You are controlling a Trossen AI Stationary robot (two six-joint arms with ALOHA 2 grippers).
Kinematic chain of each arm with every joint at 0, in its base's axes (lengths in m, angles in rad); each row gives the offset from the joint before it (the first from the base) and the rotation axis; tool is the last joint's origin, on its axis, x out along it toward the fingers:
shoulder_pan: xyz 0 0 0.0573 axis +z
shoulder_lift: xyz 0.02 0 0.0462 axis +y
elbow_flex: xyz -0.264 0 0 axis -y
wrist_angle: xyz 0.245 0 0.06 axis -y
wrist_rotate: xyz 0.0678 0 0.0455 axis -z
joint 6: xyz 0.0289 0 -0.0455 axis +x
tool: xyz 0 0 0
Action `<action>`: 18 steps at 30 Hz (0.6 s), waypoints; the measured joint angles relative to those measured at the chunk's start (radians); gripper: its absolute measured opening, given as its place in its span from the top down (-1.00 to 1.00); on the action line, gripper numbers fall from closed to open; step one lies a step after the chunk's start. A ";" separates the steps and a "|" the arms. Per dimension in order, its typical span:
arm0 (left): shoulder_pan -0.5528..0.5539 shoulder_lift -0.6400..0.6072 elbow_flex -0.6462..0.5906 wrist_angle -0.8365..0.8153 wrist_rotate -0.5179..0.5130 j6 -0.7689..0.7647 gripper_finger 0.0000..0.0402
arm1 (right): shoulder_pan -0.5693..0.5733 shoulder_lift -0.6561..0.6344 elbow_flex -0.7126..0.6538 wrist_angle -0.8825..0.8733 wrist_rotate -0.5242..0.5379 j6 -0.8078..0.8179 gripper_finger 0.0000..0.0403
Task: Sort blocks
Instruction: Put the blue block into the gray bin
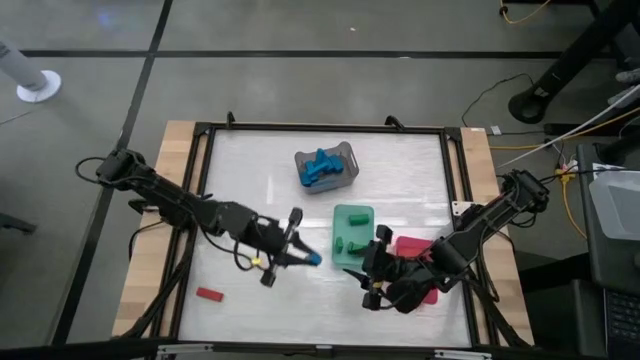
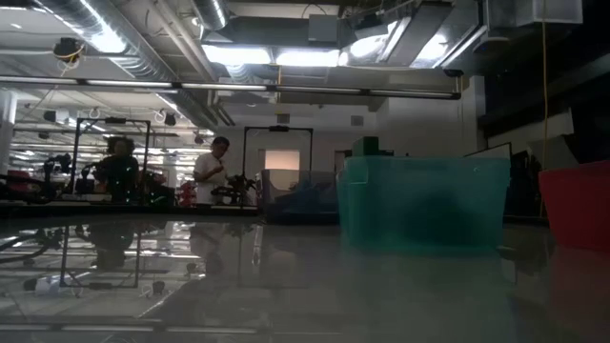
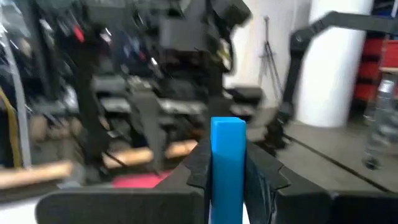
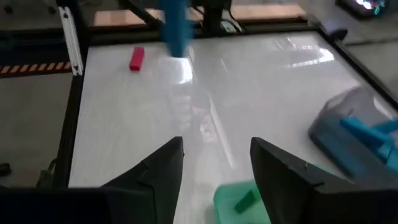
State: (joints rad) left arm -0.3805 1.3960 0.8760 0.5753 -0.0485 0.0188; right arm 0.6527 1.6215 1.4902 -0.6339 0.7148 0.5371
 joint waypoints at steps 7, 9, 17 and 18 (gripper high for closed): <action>0.057 -0.001 0.020 0.039 0.000 0.156 0.79 | -0.093 0.000 0.000 0.192 -0.057 -0.237 0.06; 0.064 -0.001 0.020 0.041 0.000 0.180 0.78 | -0.122 0.000 0.000 0.236 -0.106 -0.283 0.06; 0.068 -0.001 0.020 0.105 -0.001 0.206 0.79 | -0.231 0.000 0.000 0.320 -0.259 -0.365 0.06; 0.069 -0.001 0.020 0.112 -0.001 0.217 0.79 | -0.242 0.000 0.000 0.331 -0.286 -0.373 0.06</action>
State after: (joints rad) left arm -0.3111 1.3952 0.8959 0.6876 -0.0490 0.2361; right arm 0.4105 1.6217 1.4902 -0.3029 0.4291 0.1637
